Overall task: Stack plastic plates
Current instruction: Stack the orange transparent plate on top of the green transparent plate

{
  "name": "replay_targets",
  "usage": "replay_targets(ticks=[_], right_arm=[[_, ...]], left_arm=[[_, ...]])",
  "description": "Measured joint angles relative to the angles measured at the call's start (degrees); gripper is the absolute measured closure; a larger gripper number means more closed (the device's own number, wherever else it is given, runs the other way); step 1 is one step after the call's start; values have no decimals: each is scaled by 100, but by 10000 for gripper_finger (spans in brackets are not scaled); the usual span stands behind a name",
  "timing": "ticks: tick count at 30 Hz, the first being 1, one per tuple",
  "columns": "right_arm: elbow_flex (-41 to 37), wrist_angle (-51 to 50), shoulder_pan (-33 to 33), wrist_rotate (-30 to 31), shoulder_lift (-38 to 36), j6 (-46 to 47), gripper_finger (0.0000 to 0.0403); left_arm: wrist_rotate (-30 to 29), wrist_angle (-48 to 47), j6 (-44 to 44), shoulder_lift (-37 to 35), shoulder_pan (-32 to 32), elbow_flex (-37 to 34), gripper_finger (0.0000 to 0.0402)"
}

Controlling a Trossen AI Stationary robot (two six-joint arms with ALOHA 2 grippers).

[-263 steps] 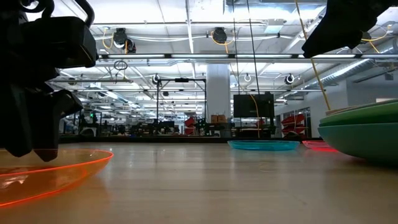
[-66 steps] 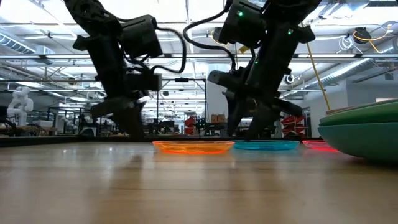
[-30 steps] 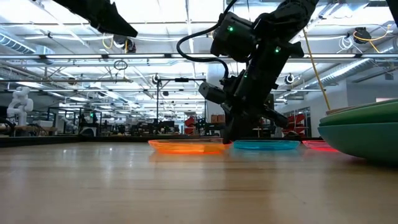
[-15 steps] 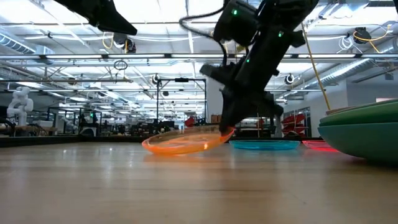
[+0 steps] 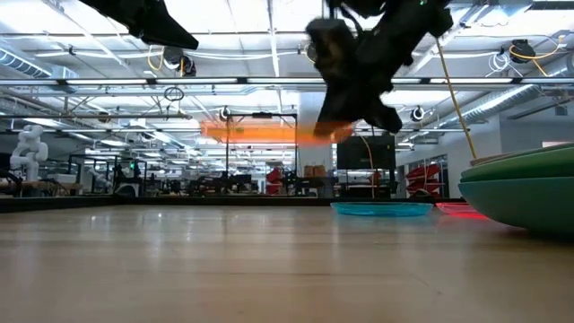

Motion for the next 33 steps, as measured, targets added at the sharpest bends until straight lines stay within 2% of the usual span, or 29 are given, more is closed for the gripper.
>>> replay_targets(ticks=[4,7,11,14,18,28,33], right_arm=[[0,93,166,-954,-351,-710,402],[0,-65,385,-1489,-662,-819,402],[0,-631,734,-1743,-1051,-678,403],[0,-1230,1000,-1652,-1329,-364,403],[0,-1900,1468,-1217,-1655,40,403],[0,-3837,2542,240,-2453,944,403],[0,-4798,2899,475,-2768,1532,403]], left_arm=[[-1,-37,-17,0,0,0,309],[-1,-84,-46,0,0,0,309],[-1,-75,-91,0,0,0,309],[-1,-75,-151,0,0,0,309],[0,-75,-284,0,0,0,309],[1,-76,-602,7,0,0,309],[-1,-126,-817,7,0,0,309]])
